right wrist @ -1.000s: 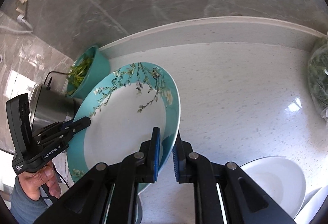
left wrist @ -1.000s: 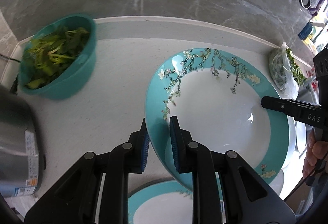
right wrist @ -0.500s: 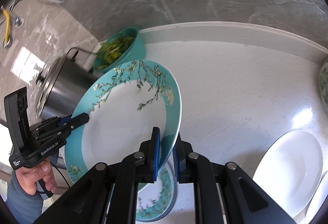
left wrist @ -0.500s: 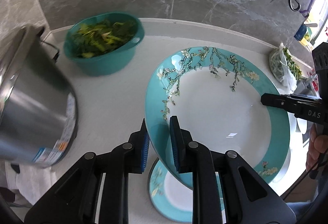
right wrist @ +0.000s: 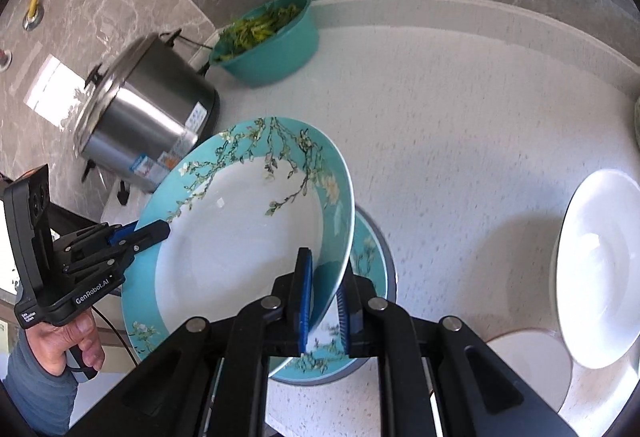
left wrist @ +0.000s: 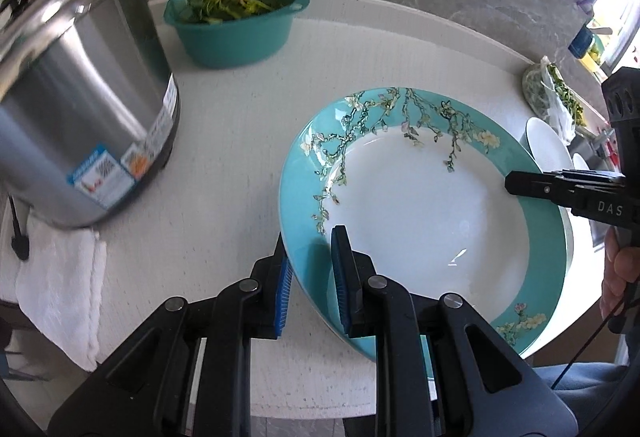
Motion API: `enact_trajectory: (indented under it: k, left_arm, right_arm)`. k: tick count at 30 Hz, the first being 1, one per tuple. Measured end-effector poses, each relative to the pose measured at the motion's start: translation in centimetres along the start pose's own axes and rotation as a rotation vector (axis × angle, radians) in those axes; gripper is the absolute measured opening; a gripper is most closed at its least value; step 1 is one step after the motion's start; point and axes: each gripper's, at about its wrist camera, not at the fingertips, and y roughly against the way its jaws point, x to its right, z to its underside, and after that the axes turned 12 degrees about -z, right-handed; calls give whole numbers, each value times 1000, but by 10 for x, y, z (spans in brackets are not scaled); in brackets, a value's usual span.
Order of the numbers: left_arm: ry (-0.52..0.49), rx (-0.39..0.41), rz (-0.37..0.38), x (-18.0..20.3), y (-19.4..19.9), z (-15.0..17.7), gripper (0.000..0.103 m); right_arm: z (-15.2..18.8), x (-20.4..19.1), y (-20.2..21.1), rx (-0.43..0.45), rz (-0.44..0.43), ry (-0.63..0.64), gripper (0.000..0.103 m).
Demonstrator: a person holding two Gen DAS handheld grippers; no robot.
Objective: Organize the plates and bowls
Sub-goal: 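Lift the second teal floral plate and lower it onto the plate stack, then open the right gripper and release the plate on the stack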
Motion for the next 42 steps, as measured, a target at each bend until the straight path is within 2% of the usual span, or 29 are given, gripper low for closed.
enact_trajectory:
  k: [9, 21, 30, 38, 42]
  left_arm:
    - [-10, -33, 14, 5, -17, 11, 17]
    - [-41, -20, 3, 15, -35, 16, 17]
    - [-51, -16, -6, 23, -53, 19, 17]
    - [-73, -23, -46, 31, -70, 15, 20]
    - [-104, -19, -79, 41, -73, 14, 25]
  right_arm:
    - [30, 5, -19, -32, 27, -19, 13]
    - [52, 16, -26, -21, 47, -43, 14]
    - [59, 22, -37, -4, 75, -40, 14]
    - [59, 20, -47, -13, 110, -26, 16]
    - [56, 15, -50, -28, 137, -22, 23]
